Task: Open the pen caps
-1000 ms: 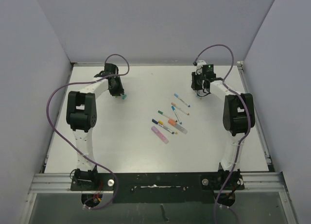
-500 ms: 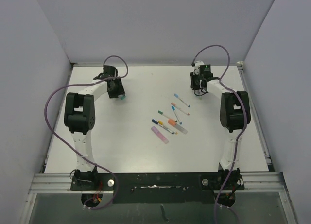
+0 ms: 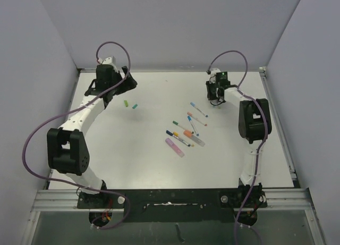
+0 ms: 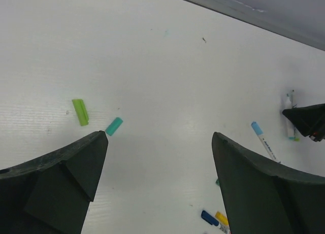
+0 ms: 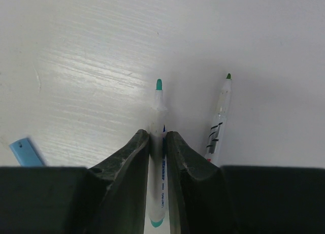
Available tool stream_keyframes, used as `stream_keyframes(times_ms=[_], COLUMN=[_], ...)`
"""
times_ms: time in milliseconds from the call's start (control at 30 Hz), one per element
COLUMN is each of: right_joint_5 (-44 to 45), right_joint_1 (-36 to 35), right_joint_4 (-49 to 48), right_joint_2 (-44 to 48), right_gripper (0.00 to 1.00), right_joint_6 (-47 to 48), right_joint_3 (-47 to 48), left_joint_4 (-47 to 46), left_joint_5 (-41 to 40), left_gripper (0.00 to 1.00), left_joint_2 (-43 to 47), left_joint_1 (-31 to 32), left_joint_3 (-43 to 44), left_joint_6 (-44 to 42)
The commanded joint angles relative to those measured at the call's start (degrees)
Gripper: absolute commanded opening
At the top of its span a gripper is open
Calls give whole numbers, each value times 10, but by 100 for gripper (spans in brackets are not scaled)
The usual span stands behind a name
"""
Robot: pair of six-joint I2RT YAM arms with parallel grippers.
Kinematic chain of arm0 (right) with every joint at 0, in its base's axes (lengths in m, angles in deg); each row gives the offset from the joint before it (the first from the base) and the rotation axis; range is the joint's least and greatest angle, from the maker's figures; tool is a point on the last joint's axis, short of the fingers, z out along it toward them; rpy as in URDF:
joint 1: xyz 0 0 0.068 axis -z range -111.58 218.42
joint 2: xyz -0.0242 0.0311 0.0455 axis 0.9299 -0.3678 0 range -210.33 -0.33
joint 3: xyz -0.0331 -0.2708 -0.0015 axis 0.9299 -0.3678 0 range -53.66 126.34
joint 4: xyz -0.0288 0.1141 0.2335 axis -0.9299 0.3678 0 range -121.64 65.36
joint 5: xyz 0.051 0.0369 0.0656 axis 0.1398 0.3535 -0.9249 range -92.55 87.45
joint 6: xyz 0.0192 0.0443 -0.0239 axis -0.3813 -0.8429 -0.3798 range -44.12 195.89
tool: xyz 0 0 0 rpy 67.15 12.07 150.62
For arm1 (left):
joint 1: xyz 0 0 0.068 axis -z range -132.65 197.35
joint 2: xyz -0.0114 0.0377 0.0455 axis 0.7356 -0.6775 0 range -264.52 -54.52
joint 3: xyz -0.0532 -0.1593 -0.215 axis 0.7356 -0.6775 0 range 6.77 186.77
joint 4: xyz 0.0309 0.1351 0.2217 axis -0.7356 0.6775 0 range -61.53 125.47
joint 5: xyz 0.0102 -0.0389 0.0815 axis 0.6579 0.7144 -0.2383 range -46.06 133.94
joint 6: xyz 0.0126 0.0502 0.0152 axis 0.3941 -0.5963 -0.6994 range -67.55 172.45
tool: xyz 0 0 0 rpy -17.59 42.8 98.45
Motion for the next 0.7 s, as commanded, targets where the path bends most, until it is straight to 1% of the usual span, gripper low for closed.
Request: stream_keyframes(times_ms=[0, 67, 133, 167, 233, 300, 333, 367, 500, 600, 667], right_joint_5=[8, 8, 9, 8, 8, 10, 10, 9, -2, -7, -17], right_joint_1=[-3, -4, -3, -3, -4, -4, -4, -3, -9, -20, -30], right_joint_4=[-1, -1, 1, 3, 5, 4, 1, -4, -21, -29, -28], right_joint_2=[-3, -3, -3, -3, 1, 8, 14, 21, 59, 90, 105], right_gripper=[19, 20, 26, 29, 41, 47, 48, 50, 54, 59, 60], right_joint_6=[8, 8, 8, 8, 7, 7, 7, 7, 9, 20, 24], right_joint_3=[25, 26, 26, 28, 28, 24, 20, 14, -13, -37, -49], left_joint_4=[-60, -67, -71, -75, -81, -91, -98, -104, -123, -136, -145], left_joint_5=[29, 37, 42, 44, 53, 62, 64, 67, 79, 90, 97], left_gripper=[85, 85, 86, 86, 89, 92, 96, 97, 98, 98, 98], left_joint_2=[45, 54, 61, 64, 70, 76, 80, 84, 93, 95, 95], left_joint_1=[3, 3, 3, 3, 3, 3, 3, 3, 3, 3, 3], left_joint_3=[-24, -32, -38, -42, -48, -57, -62, -67, -80, -87, -93], left_joint_6=[18, 23, 27, 30, 35, 38, 41, 42, 49, 56, 62])
